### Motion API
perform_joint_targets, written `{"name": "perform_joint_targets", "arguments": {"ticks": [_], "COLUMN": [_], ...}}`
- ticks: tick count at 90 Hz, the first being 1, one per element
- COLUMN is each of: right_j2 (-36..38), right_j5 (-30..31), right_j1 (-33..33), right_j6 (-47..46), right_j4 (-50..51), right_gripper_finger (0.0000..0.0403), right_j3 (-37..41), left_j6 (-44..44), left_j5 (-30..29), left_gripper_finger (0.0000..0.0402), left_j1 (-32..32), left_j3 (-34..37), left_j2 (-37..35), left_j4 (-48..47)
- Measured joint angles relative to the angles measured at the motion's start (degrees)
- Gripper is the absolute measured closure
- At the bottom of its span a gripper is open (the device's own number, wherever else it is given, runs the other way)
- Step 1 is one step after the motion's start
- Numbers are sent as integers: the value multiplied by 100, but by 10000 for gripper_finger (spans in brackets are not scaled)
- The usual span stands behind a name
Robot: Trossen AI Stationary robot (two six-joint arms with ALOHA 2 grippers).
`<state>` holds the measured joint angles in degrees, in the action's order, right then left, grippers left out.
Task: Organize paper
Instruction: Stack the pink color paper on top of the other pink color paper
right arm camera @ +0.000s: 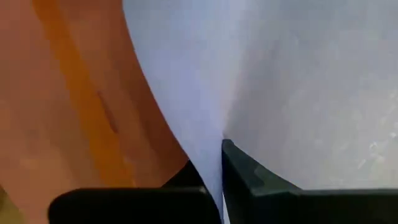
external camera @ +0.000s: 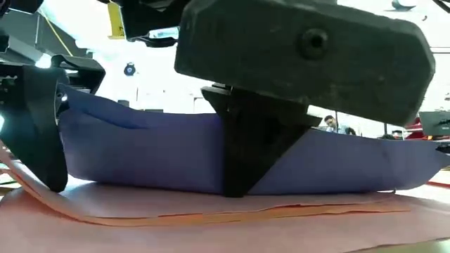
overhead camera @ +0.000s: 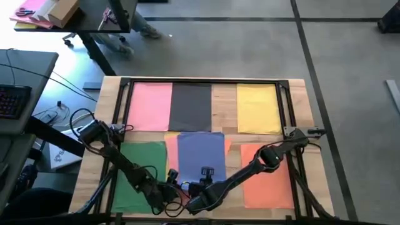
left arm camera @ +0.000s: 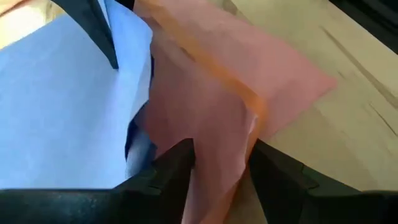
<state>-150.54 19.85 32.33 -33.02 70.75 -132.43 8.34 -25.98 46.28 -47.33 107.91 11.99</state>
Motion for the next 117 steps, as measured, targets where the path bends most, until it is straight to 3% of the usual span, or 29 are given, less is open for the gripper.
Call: {"name": "perform_joint_targets", "arguments": {"ticks": [31, 59, 92, 117], "right_j2": [0, 0, 0, 0], "right_j5": [-46, -56, -65, -78], "right_j1": [-1, 1, 1, 3], "right_j6": [-11, -10, -12, -11], "right_j4": [-3, -3, -7, -5], "right_gripper_finger": [403, 403, 403, 403], "right_j3": [10, 14, 19, 19], "left_j6": [-4, 208, 297, 354], "left_j5": [12, 538, 330, 369], "left_gripper_finger": [257, 257, 257, 257], "left_j1": [-121, -192, -305, -314], "left_j3": [15, 9, 4, -7], "left_j2": [-287, -372, -415, -863], "left_j4": [-241, -150, -142, -240]}}
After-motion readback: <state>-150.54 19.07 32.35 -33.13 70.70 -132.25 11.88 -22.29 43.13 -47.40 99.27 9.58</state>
